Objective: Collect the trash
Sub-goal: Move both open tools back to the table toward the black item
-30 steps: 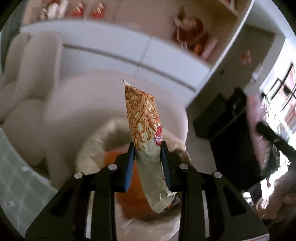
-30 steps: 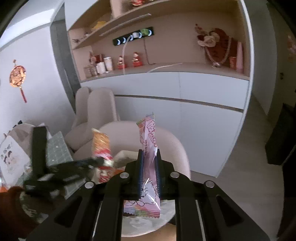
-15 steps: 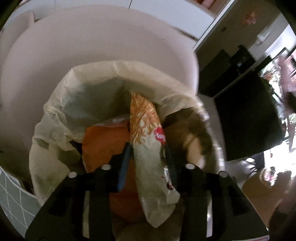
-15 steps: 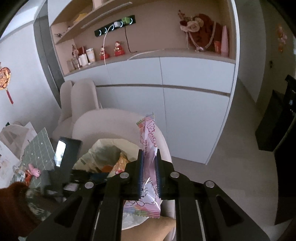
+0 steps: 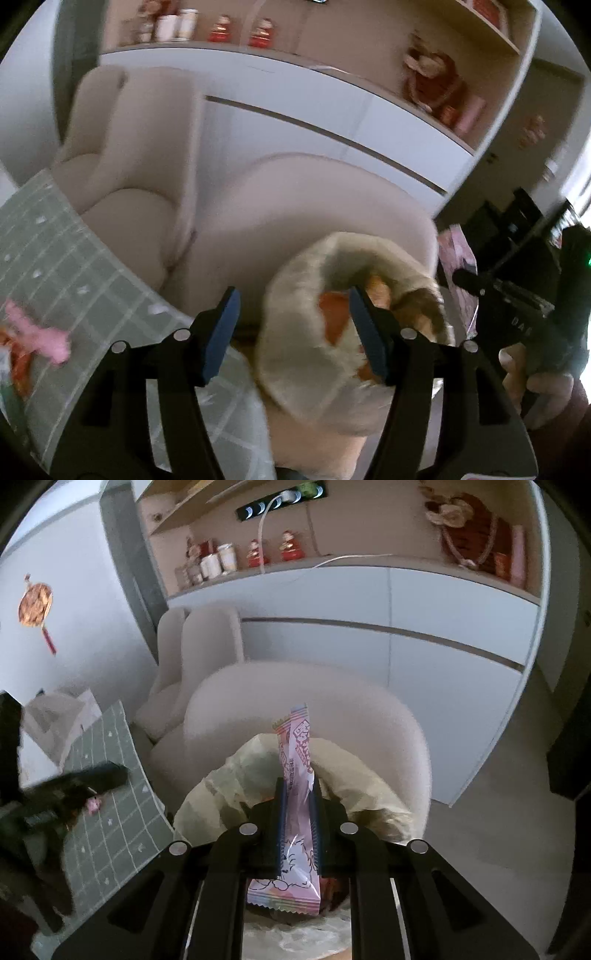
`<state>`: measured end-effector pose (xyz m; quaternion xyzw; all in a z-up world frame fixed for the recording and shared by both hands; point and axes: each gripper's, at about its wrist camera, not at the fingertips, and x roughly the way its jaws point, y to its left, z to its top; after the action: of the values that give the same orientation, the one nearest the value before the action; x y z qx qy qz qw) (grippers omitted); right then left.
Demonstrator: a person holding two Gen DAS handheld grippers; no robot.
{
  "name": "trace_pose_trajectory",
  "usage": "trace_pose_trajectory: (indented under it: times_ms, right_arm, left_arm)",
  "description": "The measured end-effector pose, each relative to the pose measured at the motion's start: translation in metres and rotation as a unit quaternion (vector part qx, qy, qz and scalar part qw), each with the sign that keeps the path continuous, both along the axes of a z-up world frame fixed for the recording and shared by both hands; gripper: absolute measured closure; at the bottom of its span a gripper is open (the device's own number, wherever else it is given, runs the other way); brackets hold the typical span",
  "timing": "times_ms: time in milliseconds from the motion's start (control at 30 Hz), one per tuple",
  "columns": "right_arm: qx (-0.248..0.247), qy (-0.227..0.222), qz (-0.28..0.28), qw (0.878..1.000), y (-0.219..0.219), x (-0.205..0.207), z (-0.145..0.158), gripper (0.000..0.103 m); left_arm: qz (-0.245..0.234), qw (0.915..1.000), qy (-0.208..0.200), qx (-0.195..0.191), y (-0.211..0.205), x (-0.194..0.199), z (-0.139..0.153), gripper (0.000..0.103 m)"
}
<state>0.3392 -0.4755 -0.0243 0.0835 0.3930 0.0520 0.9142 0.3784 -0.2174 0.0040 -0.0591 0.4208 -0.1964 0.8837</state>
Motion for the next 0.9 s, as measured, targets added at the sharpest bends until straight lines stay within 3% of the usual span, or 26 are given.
trace_pose_trajectory:
  times_ms: [100, 133, 200, 367, 533, 633, 700, 767, 867, 900]
  right_arm:
    - [0.003, -0.007, 0.020, 1.000, 0.009, 0.003, -0.004, 0.086]
    - [-0.002, -0.008, 0.023, 1.000, 0.010, 0.004, -0.005, 0.074]
    - [-0.010, -0.014, 0.030, 0.999, 0.013, 0.003, -0.004, 0.064]
    - [-0.021, -0.021, 0.035, 0.999, 0.016, -0.005, 0.002, 0.064]
    - [-0.013, -0.035, 0.055, 0.998, 0.037, -0.012, 0.007, 0.063]
    - [0.008, -0.046, 0.081, 0.996, 0.062, -0.014, 0.011, 0.061]
    - [0.024, -0.053, 0.110, 0.992, 0.086, -0.015, 0.015, 0.053]
    - [0.034, -0.063, 0.152, 0.986, 0.119, -0.019, 0.019, 0.052]
    - [0.043, -0.066, 0.211, 0.974, 0.164, -0.025, 0.022, 0.052]
    - [0.046, -0.063, 0.224, 0.971, 0.175, -0.027, 0.022, 0.052]
  left_arm:
    - [0.030, 0.9995, 0.007, -0.008, 0.026, -0.008, -0.002, 0.045]
    - [0.037, 0.9992, 0.009, -0.011, 0.034, -0.013, -0.004, 0.045]
    - [0.055, 0.9984, 0.011, -0.012, 0.053, -0.021, -0.007, 0.045]
    - [0.102, 0.9947, 0.016, -0.002, 0.100, -0.056, -0.019, 0.045]
    - [0.178, 0.9840, 0.011, 0.009, 0.171, -0.107, -0.027, 0.045]
    - [0.229, 0.9734, 0.006, 0.009, 0.219, -0.138, -0.027, 0.044]
    - [0.268, 0.9633, 0.000, 0.018, 0.256, -0.162, -0.025, 0.045]
    - [0.302, 0.9529, -0.008, 0.026, 0.287, -0.182, -0.022, 0.044]
    - [0.365, 0.9300, -0.016, 0.042, 0.338, -0.213, -0.019, 0.044]
    - [0.394, 0.9181, -0.012, 0.042, 0.360, -0.226, -0.020, 0.045]
